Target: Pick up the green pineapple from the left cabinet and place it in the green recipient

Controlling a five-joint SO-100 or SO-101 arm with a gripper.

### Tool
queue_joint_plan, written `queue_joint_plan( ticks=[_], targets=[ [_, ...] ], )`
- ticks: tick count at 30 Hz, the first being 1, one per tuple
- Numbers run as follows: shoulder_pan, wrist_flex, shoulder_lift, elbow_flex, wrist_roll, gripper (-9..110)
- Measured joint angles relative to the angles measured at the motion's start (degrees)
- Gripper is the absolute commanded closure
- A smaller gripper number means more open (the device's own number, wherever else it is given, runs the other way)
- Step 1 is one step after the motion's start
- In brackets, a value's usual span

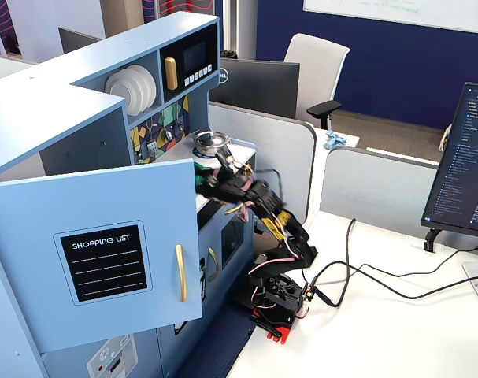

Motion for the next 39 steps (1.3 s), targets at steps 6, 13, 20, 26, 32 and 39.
queue_joint_plan(
  ticks=[6, 13, 20, 26, 32, 39],
  targets=[
    [0.88, 5.27, 18.98, 22.94, 1.41, 84],
    [0.88, 15.56, 29.36, 45.97, 6.86, 91],
    [0.88, 20.21, 30.15, 62.58, 10.28, 96],
    [-0.26, 27.95, 30.23, 65.92, 15.56, 98],
    [-0.44, 29.71, 30.76, 65.74, 17.31, 97],
    [-0.44, 29.79, 31.03, 65.65, 18.46, 97]
  ],
)
